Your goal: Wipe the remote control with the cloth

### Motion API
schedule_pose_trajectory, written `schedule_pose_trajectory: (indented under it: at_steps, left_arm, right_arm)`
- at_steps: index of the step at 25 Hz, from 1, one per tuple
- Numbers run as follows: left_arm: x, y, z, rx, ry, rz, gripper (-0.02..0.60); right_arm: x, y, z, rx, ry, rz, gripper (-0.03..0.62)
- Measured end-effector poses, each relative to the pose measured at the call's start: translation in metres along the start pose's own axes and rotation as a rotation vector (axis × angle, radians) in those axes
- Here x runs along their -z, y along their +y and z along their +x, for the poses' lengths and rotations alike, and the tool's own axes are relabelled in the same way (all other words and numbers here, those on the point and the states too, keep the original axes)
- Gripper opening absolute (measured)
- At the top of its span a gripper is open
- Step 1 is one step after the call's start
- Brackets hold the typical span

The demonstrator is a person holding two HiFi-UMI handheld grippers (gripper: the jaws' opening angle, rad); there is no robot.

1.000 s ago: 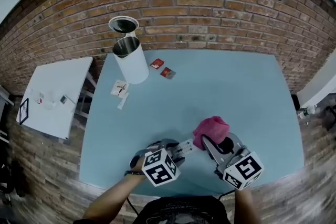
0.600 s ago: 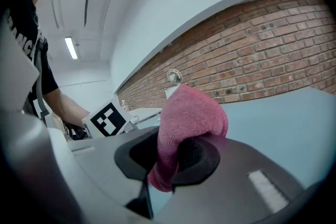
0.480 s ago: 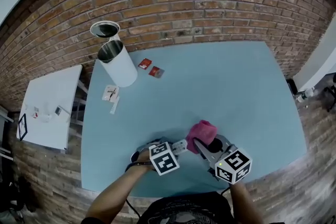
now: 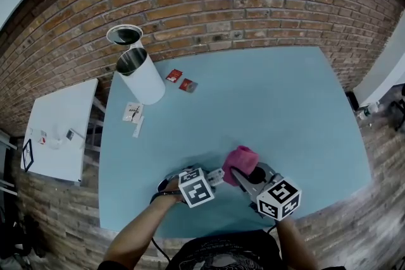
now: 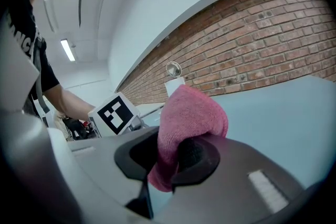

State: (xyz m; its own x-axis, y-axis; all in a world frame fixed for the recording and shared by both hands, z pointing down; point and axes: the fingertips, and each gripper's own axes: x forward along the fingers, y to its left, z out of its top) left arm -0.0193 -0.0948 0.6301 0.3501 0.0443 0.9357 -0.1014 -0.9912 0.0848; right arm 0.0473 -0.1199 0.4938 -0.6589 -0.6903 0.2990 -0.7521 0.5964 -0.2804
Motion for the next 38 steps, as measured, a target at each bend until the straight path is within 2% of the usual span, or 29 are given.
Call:
schedule_pose_trajectory:
  at_steps: [8,11,17,21,26,29,33,38]
  left_arm:
    - [0.012,0.005,-0.016,-0.047,-0.059,-0.045,0.272]
    - [0.024,0.007,-0.028,-0.074,-0.080,-0.075,0.272]
    - [0.057,0.003,-0.036,-0.079,-0.073,-0.117,0.272]
    - [0.059,-0.001,-0.032,-0.084,-0.081,-0.118,0.272]
    - [0.055,0.001,-0.024,-0.102,-0.069,-0.101,0.271]
    - [0.052,-0.001,-0.020,-0.086,-0.046,-0.099,0.270]
    - [0.052,-0.001,-0.017,-0.056,-0.034,-0.139,0.268]
    - [0.054,-0.002,-0.016,-0.046,-0.013,-0.138,0.265]
  right_arm:
    - [0.003,0.009,0.008,-0.027,0.005,0.019,0.063]
    - [0.005,0.020,0.016,-0.068,0.012,0.039,0.063]
    - [0.011,0.052,0.046,-0.169,0.038,0.080,0.063]
    - [0.015,0.073,0.075,-0.212,0.046,0.133,0.063]
    - [0.026,0.079,0.094,-0.212,0.063,0.230,0.063]
    - [0.033,0.073,0.094,-0.203,0.074,0.265,0.063]
    - [0.045,0.074,0.095,-0.206,0.097,0.268,0.063]
    - [0.051,0.070,0.093,-0.197,0.107,0.265,0.063]
